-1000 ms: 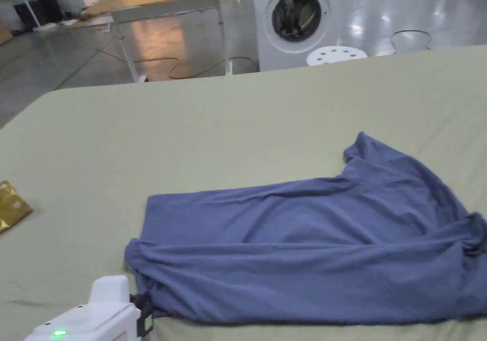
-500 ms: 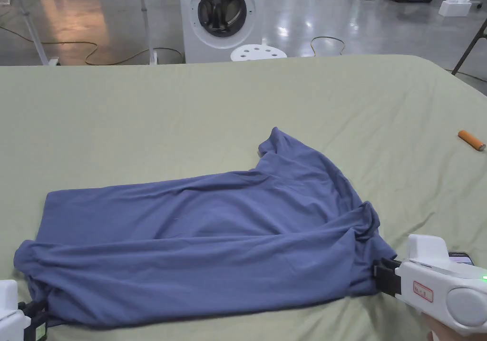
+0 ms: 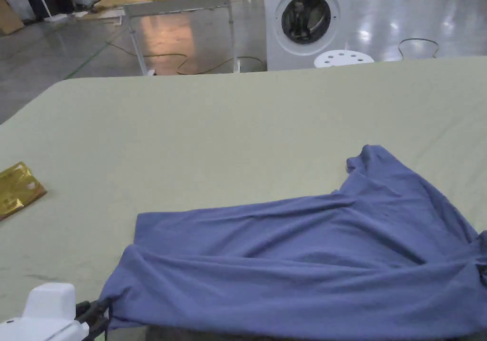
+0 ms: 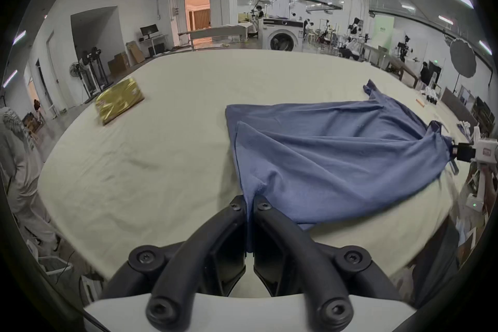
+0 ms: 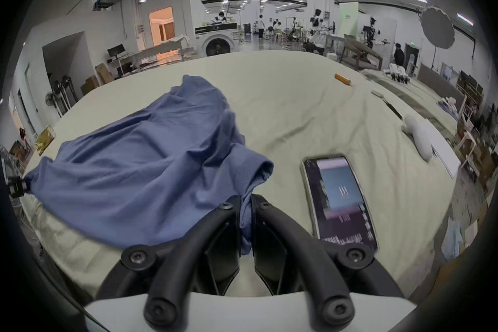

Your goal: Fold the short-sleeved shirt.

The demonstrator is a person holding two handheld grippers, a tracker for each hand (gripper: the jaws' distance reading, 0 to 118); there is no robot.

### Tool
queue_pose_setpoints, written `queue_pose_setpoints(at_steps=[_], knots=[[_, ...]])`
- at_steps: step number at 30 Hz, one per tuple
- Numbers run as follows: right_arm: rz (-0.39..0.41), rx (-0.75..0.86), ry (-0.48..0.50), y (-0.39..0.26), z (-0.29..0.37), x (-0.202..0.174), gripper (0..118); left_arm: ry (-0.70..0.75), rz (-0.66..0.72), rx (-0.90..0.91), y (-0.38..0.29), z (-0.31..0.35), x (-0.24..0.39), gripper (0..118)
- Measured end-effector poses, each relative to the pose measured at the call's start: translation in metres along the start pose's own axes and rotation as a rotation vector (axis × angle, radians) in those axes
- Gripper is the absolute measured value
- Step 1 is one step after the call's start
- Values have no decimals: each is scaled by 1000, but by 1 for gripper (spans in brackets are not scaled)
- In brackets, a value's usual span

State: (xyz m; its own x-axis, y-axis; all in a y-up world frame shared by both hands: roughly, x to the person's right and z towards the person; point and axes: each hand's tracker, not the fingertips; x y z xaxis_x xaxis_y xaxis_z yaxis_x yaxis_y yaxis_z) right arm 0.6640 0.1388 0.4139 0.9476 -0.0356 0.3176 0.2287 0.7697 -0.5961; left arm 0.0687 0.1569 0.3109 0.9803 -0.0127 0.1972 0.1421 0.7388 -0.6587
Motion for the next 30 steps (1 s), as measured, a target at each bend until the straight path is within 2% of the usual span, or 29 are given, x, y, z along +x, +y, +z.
queue_pose_setpoints(at_steps=[2,5,11,12,13,15,16,21,25,28,30], knots=[[-10,-22,-6,-19,19,2,5,1,8,-35,-25,14,-6,0],[-30,-48,18,-42,40,2,5,-52,128,-80,-57,25,-14,0],[15,-62,-1,-55,56,-11,5,-38,169,-63,-72,26,-16,0],[21,-60,-3,-55,56,-11,6,-40,174,-62,-72,25,-17,7],[29,-47,-5,-54,54,-11,18,-39,177,-51,-72,24,-18,26],[48,-46,-33,-51,52,-12,54,11,145,-12,-71,26,-17,68],[63,-29,-53,-50,53,-12,60,33,120,12,-70,29,-16,80],[29,124,35,-39,73,-8,60,31,156,262,-56,74,-8,81],[3,268,121,-29,100,-23,60,48,146,447,-40,116,13,81],[-7,333,174,-20,116,-39,60,-17,123,510,-32,138,29,80],[-8,350,193,-16,123,-48,58,-5,62,539,-28,147,42,77]])
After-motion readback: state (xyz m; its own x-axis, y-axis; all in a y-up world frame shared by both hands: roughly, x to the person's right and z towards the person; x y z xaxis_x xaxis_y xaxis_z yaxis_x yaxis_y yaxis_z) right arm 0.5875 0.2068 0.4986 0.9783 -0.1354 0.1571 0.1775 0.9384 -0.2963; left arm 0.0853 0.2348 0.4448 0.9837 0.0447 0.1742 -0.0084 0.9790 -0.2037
